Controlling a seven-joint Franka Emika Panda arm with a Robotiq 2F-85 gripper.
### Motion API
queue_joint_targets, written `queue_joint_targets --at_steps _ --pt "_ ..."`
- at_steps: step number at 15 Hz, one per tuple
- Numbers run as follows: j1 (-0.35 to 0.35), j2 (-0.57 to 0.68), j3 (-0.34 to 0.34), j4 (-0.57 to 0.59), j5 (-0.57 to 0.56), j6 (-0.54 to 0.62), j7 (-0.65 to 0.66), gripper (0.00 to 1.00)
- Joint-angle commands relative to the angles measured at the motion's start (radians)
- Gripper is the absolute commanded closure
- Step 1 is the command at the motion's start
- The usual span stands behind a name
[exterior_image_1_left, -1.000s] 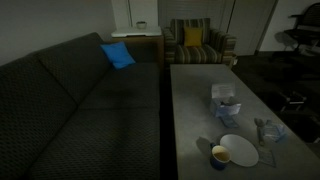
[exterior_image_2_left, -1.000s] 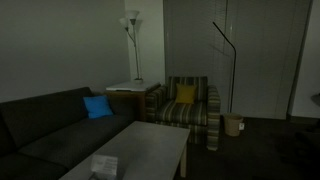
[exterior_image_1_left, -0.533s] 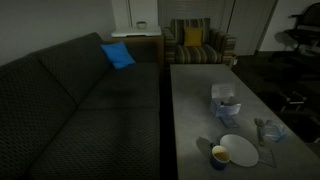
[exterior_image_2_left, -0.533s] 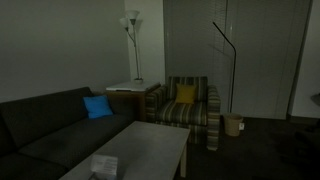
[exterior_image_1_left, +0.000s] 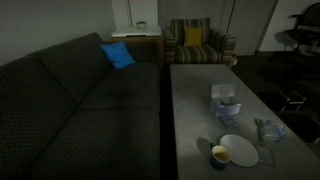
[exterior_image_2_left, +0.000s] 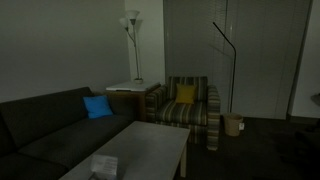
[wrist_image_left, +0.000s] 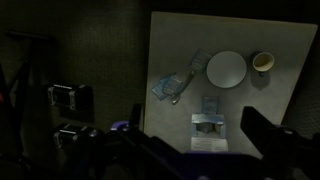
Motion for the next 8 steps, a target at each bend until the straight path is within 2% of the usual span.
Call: queue_joint_targets --at_steps 1,5,8 --pt "0.007 0.098 -0.005 0.060 -0.058 -0.002 0.011 0.00" --pt "0.022 0.221 -0.003 0.132 -0.135 0.013 0.040 0.00" --pt "0.053 0.336 -0.015 0.200 -0.165 0.073 0.052 0.00"
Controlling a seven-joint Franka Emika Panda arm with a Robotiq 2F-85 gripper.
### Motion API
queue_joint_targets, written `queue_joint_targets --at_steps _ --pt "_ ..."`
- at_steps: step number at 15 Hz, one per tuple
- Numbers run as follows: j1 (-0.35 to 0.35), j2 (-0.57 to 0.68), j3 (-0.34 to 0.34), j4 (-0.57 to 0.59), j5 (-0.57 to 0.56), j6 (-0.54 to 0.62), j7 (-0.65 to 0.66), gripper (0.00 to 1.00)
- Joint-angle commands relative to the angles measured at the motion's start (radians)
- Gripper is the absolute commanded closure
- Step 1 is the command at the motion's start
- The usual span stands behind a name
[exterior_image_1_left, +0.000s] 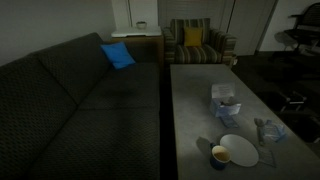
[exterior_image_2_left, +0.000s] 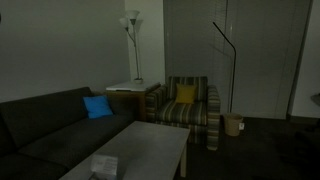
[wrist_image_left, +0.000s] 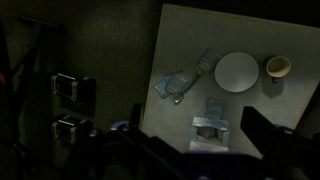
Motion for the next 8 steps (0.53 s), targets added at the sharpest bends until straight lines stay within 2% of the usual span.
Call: queue_joint_targets --at_steps 1,4,8 --pt "0.043 0.167 -0.019 0.112 -0.056 0.060 0.040 0.00" --pt "0.083 0.268 -0.041 0.177 -0.049 0.116 0.062 0.00" --pt "0.131 0.373 -0.075 0.226 0.016 0.239 0.106 0.00"
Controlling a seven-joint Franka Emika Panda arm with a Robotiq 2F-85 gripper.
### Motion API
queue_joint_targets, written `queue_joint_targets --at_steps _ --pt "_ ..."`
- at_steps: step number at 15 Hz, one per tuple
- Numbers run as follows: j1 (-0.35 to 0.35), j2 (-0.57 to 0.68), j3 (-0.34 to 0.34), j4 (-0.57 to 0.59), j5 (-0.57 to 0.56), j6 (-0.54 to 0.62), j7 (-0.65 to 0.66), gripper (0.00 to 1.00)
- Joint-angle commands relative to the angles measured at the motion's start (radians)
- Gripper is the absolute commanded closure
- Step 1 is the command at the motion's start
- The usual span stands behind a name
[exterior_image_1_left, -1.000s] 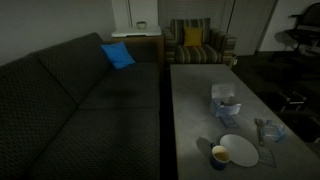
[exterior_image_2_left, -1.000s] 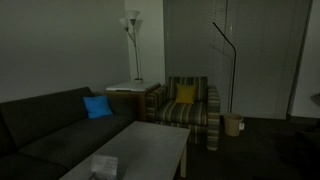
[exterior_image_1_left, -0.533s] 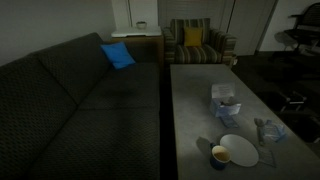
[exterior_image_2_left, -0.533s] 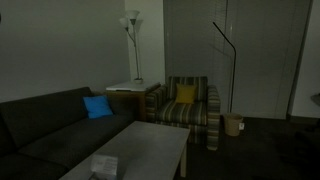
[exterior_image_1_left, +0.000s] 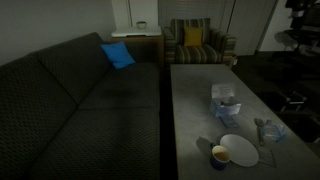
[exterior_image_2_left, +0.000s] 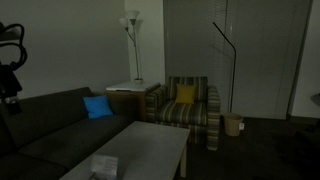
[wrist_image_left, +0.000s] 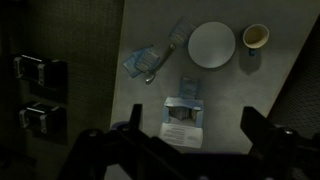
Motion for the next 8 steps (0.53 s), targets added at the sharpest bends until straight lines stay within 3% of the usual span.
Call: queue_joint_targets --at_steps 1,4,5,8 --pt "0.049 0.102 -0.040 0.061 0.059 0.090 0.025 0.00" --pt "0.074 0.175 -0.047 0.112 0.126 0.071 -0.033 0.00" --pt "0.089 0.121 -0.067 0.061 0.106 0.088 -0.007 0.00" --pt "0.101 0.166 -0.069 0.092 0.131 0.088 -0.019 0.00"
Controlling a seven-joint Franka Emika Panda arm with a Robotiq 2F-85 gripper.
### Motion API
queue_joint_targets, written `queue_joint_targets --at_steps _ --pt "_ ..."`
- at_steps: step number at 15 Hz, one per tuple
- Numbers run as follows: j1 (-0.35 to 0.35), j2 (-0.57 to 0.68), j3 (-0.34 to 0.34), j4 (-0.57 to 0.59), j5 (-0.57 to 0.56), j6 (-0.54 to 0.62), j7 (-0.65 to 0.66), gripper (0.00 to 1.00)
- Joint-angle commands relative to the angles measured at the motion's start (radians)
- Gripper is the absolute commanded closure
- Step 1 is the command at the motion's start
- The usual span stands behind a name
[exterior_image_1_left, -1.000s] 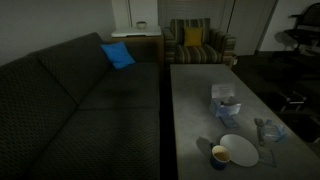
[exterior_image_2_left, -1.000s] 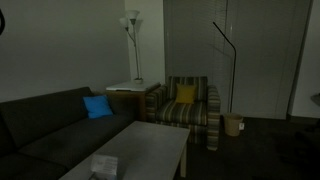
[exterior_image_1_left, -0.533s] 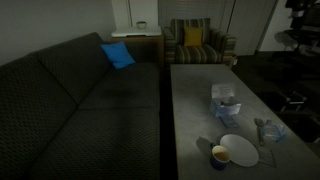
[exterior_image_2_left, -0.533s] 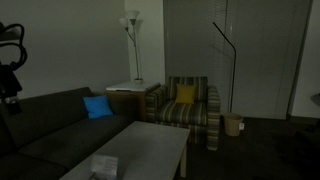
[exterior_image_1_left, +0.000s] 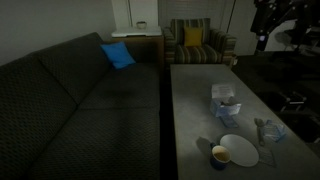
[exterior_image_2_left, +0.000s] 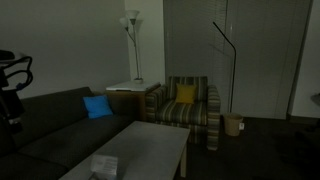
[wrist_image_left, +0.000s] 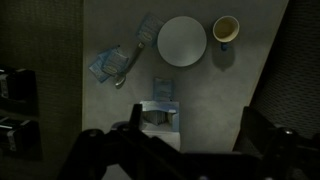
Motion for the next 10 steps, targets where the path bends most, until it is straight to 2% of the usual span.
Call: queue_joint_targets --at_steps 1,6,8,10 --pt "0.037 -0.001 -0.038 0.003 0.024 0.001 -0.017 0.00" --pt "0.073 0.039 -0.042 0.000 0.017 0.079 0.000 0.00" --pt "0.099 0.063 -0.055 -0.001 0.007 0.159 0.018 0.00" --pt "0.100 0.097 -0.044 -0.002 0.059 0.278 -0.001 0.00"
